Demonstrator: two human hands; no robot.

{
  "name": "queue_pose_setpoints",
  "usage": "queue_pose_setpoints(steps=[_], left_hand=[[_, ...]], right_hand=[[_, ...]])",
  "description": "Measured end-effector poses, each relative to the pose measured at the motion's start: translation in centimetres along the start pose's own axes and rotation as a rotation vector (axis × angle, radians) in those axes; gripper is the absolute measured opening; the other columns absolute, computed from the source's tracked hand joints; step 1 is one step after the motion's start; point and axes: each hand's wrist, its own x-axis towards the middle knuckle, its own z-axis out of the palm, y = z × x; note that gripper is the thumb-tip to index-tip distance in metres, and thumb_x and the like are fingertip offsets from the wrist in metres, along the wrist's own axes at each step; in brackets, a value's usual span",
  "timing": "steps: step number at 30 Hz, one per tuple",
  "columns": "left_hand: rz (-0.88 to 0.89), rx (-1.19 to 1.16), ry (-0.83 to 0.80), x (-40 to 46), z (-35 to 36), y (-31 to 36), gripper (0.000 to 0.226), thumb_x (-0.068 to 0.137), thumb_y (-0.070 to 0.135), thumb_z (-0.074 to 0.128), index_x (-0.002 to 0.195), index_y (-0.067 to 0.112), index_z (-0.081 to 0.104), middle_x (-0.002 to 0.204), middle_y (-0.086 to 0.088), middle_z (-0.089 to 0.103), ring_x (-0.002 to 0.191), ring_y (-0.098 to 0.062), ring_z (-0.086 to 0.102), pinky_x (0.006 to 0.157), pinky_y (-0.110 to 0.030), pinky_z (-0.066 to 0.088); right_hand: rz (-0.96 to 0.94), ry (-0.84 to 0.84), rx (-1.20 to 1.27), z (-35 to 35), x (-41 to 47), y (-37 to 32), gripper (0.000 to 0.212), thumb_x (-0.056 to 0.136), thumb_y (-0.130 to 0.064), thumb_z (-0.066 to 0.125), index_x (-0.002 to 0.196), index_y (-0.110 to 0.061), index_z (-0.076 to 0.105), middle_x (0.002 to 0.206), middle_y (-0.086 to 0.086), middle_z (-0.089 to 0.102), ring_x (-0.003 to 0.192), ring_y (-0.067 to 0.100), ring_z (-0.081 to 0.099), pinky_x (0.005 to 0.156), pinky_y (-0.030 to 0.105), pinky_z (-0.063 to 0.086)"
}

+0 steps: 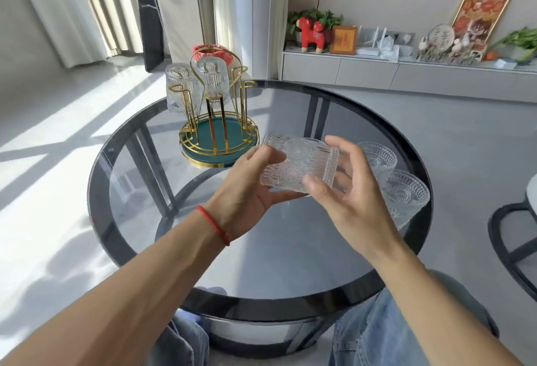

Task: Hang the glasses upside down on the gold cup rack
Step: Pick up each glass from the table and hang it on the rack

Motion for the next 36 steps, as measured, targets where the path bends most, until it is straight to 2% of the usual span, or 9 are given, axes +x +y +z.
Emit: queue_pose_setpoints(steps=[7,12,14,16,20,26,29,33,36], left_hand=[[0.076,0.352,0.056,1.8,-3.8,1.8,0.067,0.079,0.047,0.064,0.132,0.006,0.06,0.136,-0.022,0.06,0.126,-0.034,0.058,0.095,-0.053,0.058],[0.113,0.651,0.369,3.8,-7.3,1.2,0.037,0.099,0.044,0.044,0.11,0.02,0.07,0.116,0.0,0.067,0.109,-0.018,0.061,0.095,-0.044,0.052],[0.168,0.918,0.423,4.8,-9.2,0.5,0.036,0.098,0.043,0.046,0.117,0.02,0.067,0.127,-0.004,0.059,0.124,-0.025,0.051,0.103,-0.049,0.044],[0.124,1.254,0.374,5.4,-10.5,-0.5,0.049,0.099,0.047,0.05,0.145,0.03,0.05,0.163,-0.013,0.025,0.152,-0.033,0.016,0.12,-0.057,0.021],[0.021,1.78,0.317,6.1,-11.6,-2.6,0.079,0.097,0.062,0.045,0.16,0.041,0.003,0.169,-0.016,-0.011,0.154,-0.038,-0.017,0.124,-0.06,0.007],[0.13,1.834,0.449,7.2,-11.5,-3.8,0.074,0.097,0.053,0.043,0.16,0.029,0.014,0.167,-0.028,-0.001,0.152,-0.048,-0.009,0.124,-0.056,0.006],[0.171,1.832,0.523,7.4,-11.2,-4.6,0.071,0.097,0.051,0.038,0.158,0.022,0.016,0.164,-0.035,-0.003,0.151,-0.051,-0.013,0.124,-0.055,0.002],[0.217,1.812,0.526,7.4,-11.5,-5.2,0.073,0.097,0.054,0.031,0.159,0.019,0.015,0.162,-0.038,-0.007,0.149,-0.053,-0.018,0.124,-0.058,0.003],[0.228,1.823,0.531,7.4,-11.7,-5.3,0.073,0.097,0.054,0.027,0.159,0.019,0.013,0.161,-0.04,-0.01,0.148,-0.053,-0.021,0.124,-0.058,0.0]], right_hand=[[-0.058,0.116,-0.056,1.0,2.5,-0.6,0.059,0.08,-0.044,0.084,0.132,-0.033,0.057,0.128,0.001,0.067,0.111,0.027,0.069,0.089,0.05,0.059],[-0.072,0.172,-0.095,1.3,6.1,-1.7,0.061,0.08,-0.045,0.084,0.134,-0.033,0.058,0.129,-0.007,0.067,0.117,0.017,0.066,0.098,0.046,0.055],[-0.054,0.18,-0.101,1.6,7.8,-2.1,0.063,0.078,-0.051,0.082,0.135,-0.034,0.058,0.13,-0.008,0.067,0.118,0.017,0.066,0.098,0.047,0.055],[-0.039,0.204,-0.129,1.7,9.9,-2.3,0.067,0.077,-0.054,0.081,0.137,-0.036,0.057,0.133,-0.008,0.065,0.121,0.017,0.063,0.099,0.047,0.055],[-0.017,0.27,-0.156,1.7,14.7,-1.8,0.073,0.077,-0.051,0.081,0.142,-0.031,0.056,0.138,-0.009,0.06,0.124,0.014,0.06,0.105,0.042,0.051],[-0.087,0.196,-0.499,1.0,23.4,-2.2,0.081,0.083,-0.044,0.08,0.153,-0.02,0.047,0.158,-0.001,0.049,0.143,0.017,0.046,0.106,0.019,0.029],[-0.083,0.095,-0.475,1.4,27.2,-3.7,0.073,0.083,-0.044,0.08,0.146,-0.016,0.057,0.151,0.003,0.057,0.128,0.024,0.063,0.107,0.032,0.048],[-0.08,0.002,-0.495,3.1,30.5,-4.9,0.049,0.08,-0.03,0.086,0.125,-0.016,0.072,0.122,0.005,0.074,0.096,0.025,0.075,0.079,0.045,0.065],[-0.039,-0.126,-0.531,4.4,32.2,-4.8,0.066,0.081,-0.025,0.087,0.141,-0.015,0.062,0.143,0.0,0.06,0.106,0.022,0.071,0.082,0.041,0.064]])
